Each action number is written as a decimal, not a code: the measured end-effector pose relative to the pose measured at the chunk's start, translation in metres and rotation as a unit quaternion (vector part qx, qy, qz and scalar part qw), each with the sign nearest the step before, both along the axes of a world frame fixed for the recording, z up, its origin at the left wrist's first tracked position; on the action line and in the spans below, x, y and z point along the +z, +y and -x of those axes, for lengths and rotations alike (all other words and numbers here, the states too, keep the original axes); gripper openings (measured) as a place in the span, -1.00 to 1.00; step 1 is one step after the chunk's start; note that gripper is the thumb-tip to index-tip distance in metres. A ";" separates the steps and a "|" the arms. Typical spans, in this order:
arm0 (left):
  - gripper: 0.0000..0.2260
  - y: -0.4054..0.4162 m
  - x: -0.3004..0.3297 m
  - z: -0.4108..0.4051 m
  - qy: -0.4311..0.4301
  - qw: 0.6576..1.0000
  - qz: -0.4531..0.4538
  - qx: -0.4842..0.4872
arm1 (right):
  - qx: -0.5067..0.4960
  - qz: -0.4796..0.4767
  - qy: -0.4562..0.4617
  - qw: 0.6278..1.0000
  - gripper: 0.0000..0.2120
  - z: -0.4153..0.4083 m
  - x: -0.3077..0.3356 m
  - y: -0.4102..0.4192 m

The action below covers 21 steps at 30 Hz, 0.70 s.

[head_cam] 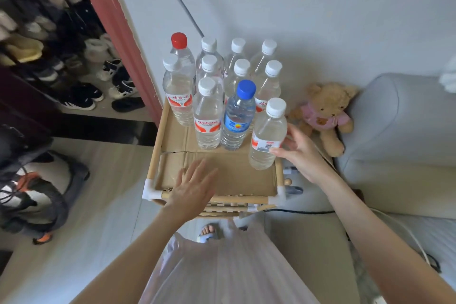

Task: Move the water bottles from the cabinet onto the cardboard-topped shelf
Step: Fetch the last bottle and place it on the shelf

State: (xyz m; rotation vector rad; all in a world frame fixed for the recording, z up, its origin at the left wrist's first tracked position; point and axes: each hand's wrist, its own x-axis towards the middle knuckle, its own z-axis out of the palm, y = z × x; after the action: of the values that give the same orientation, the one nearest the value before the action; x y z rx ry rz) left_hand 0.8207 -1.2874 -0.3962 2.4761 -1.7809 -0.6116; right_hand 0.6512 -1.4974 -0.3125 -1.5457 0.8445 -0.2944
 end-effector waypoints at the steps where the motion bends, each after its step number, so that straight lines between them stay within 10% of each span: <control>1: -0.59 0.001 -0.004 0.001 -0.006 1.000 -0.011 0.010 | 0.011 -0.008 0.000 1.000 -0.38 -0.002 -0.003 -0.003; 12: -0.48 0.003 -0.023 0.009 -0.018 0.997 -0.004 0.071 | 0.089 -0.041 0.022 0.995 -0.38 0.001 -0.003 -0.031; 21: -0.53 0.001 -0.025 0.011 -0.022 0.996 0.037 0.081 | 0.030 0.132 0.063 0.989 -0.37 -0.007 0.019 -0.016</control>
State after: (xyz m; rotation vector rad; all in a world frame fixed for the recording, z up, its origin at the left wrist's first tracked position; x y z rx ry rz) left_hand 0.8097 -1.2861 -0.4216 2.5682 -1.5645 -0.4761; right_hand 0.6579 -1.5129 -0.2933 -1.8502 0.8815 -0.2748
